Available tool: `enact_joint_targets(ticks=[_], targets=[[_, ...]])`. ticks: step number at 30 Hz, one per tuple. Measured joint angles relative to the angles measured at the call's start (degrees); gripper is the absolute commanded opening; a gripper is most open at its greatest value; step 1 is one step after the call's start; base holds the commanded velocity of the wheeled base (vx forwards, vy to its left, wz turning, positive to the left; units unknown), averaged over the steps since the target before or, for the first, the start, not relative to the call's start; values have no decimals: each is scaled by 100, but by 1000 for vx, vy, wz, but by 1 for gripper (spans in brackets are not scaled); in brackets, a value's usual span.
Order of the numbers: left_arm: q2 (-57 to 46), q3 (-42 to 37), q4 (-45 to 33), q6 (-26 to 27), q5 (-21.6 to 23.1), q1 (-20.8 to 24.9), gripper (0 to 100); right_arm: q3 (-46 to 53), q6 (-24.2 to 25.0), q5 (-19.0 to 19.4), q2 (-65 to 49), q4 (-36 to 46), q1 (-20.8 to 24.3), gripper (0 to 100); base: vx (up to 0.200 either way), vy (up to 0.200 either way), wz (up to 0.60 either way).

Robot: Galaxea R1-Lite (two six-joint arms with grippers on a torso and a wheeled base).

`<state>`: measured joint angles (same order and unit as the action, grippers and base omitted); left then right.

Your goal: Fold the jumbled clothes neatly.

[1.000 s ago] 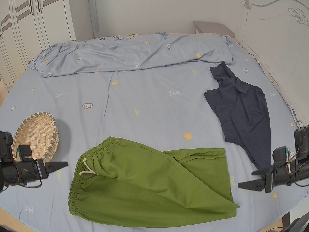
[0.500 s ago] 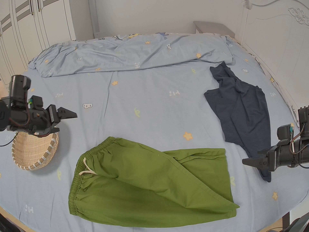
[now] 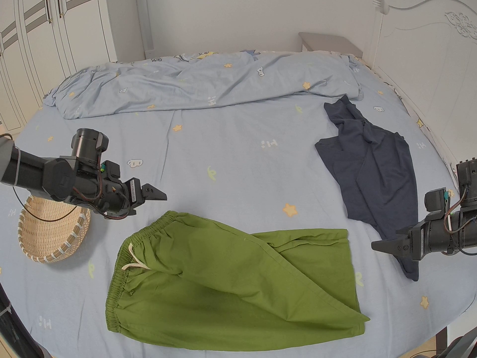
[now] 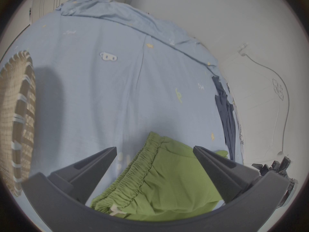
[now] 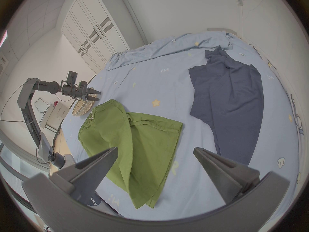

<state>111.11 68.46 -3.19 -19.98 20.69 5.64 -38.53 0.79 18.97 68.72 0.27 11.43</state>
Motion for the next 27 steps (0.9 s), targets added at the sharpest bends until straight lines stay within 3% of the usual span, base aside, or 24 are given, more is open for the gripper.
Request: enact_joint_targets(ticks=[11,12,27], targets=[[516,17,246,22,-20,188,100,22,-4,-1,29,-6,46,100,0,0,0],[540,17,251,24,-20,188,0,22,-6,-1,30,-6,44,100,0,0,0],[708,11,255,41,-24,193,0,30,-9,-1,74,-9,50,100,0,0,0]])
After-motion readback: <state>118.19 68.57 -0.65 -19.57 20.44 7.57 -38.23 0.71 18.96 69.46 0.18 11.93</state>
